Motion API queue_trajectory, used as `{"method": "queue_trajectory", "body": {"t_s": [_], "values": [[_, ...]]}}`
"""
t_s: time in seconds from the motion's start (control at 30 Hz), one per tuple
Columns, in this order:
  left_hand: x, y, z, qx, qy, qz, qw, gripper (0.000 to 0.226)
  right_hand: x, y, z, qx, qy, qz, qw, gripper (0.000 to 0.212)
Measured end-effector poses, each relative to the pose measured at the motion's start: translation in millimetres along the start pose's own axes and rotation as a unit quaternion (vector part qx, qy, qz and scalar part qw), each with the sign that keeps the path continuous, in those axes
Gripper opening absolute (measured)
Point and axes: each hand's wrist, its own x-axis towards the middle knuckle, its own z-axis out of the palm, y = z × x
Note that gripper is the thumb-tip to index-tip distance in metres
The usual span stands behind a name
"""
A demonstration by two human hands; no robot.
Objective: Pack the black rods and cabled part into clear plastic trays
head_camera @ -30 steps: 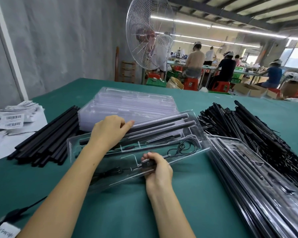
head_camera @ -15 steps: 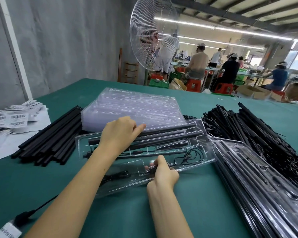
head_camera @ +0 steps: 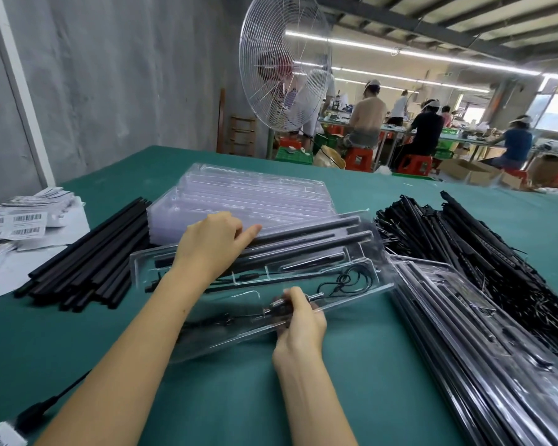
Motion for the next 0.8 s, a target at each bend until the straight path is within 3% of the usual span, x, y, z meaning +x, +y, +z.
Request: {"method": "queue_trajectory", "body": {"t_s": [0.1, 0.3, 0.6, 0.7, 0.8], "values": [[1, -19, -5, -0.026, -0.025, -0.034, 0.999, 0.06, 4, -11, -4, 0.014, -0.013, -0.028, 0.999, 0.015], [2, -54, -11, -0.039, -0.136, -0.064, 0.988, 0.061, 26, -45, -30, 0.049, 0.073, -0.074, 0.993, 0.007], [-3, -81, -4, -0.066, -0.174, -0.09, 0.978, 0.063, 32, -66, -60, -0.159, -0.041, -0.058, 0.985, 0.01], [-3, -85, -3, -0.057, -0.177, -0.096, 0.978, 0.063, 30, -69, -62, -0.238, -0.082, -0.06, 0.966, 0.024], [-2, -84, 1, -0.068, -0.181, -0.096, 0.976, 0.063, 33, -70, -60, -0.281, -0.073, -0.08, 0.954, 0.034]]}}
